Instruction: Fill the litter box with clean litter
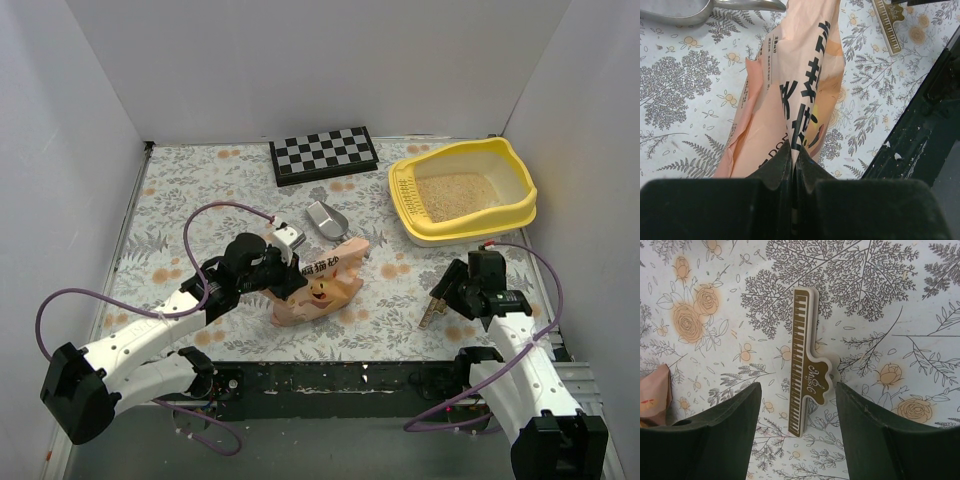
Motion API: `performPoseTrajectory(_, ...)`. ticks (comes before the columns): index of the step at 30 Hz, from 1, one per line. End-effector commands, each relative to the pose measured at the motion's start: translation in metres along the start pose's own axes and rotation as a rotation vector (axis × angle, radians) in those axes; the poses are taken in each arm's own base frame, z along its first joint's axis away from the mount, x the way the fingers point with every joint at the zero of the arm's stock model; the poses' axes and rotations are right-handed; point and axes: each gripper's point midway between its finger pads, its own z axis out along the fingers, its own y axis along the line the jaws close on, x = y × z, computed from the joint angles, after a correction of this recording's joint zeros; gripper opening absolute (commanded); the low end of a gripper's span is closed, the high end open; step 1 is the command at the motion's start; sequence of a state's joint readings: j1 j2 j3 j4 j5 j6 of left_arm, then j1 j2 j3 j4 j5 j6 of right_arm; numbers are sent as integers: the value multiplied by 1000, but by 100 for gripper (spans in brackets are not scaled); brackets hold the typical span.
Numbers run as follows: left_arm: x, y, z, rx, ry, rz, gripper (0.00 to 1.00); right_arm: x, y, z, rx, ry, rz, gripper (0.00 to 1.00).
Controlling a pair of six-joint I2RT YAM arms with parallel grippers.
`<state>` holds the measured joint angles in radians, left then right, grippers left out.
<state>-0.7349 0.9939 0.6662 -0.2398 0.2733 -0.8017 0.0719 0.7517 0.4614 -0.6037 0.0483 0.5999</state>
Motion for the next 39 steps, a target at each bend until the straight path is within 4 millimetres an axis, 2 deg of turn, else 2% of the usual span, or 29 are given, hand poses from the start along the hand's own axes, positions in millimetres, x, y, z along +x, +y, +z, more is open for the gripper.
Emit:
performPoseTrajectory(1, -25, -8, -7, 34, -101, 26, 0, -2, -3, 6, 20, -28, 66, 68)
performPoseTrajectory(7, -23, -8, -7, 35, -96, 26, 0, 4, -8, 9, 35, -15, 82, 68)
performPoseTrajectory(16, -21, -9, -8, 38, -94, 26, 0, 14, -10, 20, 24, 3, 108, 62)
performPoseTrajectory(21, -20, -8, -7, 36, -90, 23, 0, 15, -11, 22, 19, -6, 105, 43)
performPoseTrajectory(26, -19, -8, -7, 35, -86, 25, 0, 11, -12, 21, 19, -31, 100, 6)
performPoseTrajectory(27, -19, -8, -7, 34, -84, 23, 0, 9, -12, 20, 20, -38, 100, 1)
performPoseTrajectory(34, -18, -9, -6, 42, -82, 28, 0, -3, -2, 11, -30, -88, 77, 1)
performPoseTrajectory(39, -18, -7, -7, 31, -85, 29, 23, -26, 17, -13, -93, -146, 19, 1)
